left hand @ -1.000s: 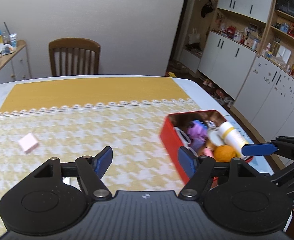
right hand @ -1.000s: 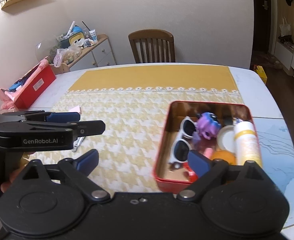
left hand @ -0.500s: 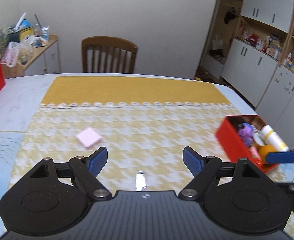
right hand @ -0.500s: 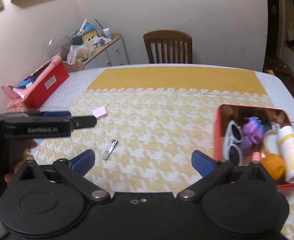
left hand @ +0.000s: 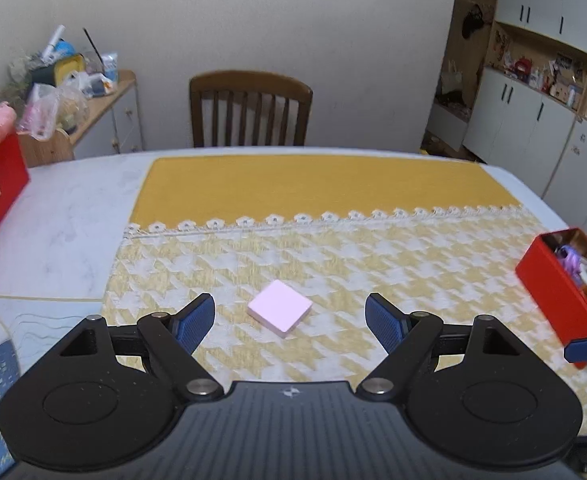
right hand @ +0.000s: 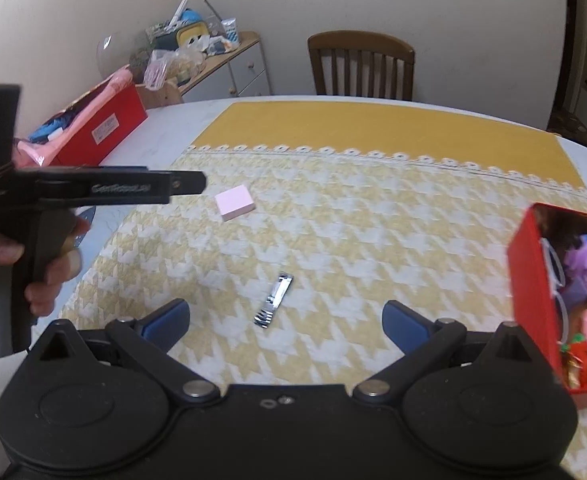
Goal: Organize rigid objects
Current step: 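Reach the left gripper to the pink eraser while the right gripper reaches the nail clipper, then grasp the pink square eraser with the left gripper while the right gripper grasps the silver nail clipper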
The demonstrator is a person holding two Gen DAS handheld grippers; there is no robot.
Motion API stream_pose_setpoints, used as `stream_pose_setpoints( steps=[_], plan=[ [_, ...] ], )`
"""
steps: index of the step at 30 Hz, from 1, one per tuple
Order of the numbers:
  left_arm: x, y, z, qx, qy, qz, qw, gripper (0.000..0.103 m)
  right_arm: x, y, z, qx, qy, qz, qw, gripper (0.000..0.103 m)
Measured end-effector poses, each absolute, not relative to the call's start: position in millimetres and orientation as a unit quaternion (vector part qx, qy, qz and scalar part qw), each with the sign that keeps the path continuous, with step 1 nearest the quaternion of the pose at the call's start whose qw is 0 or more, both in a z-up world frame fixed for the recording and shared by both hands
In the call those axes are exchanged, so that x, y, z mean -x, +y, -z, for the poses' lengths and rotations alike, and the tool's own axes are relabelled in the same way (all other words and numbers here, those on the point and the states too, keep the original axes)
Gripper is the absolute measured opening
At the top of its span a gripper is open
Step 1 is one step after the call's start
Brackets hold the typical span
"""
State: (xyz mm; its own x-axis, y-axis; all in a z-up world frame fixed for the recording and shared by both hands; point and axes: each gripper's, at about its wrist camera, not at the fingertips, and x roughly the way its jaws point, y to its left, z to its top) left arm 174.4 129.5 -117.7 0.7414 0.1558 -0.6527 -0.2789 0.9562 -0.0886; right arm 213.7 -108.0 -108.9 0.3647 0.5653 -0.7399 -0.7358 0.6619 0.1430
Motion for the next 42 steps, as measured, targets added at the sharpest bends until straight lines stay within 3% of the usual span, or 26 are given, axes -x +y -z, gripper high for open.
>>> stream_pose_setpoints(
  steps=[13,28,39,42],
  plan=[
    [-216.9,142.7,164.7,0.016,0.372,-0.094,0.923,0.083,-225.1,-51.9,149.1,0.161,0.415,-0.369,0.816,0.089],
    [-235.3,150.8,186.4,0.0,0.379,-0.101,0.92,0.082,-245.0,-28.4,170.0,0.159,0.445,-0.356,0.807,0.045],
    [-235.2,142.8,186.7,-0.003,0.375,-0.088,0.923,0.044,-240.1,-22.4,175.1,0.191,0.428,-0.346,0.813,0.028],
    [-234.7,138.3,185.7,-0.006,0.376,-0.093,0.922,0.042,-239.5,-23.8,174.8,0.189,0.428,-0.344,0.814,0.017]
  ],
)
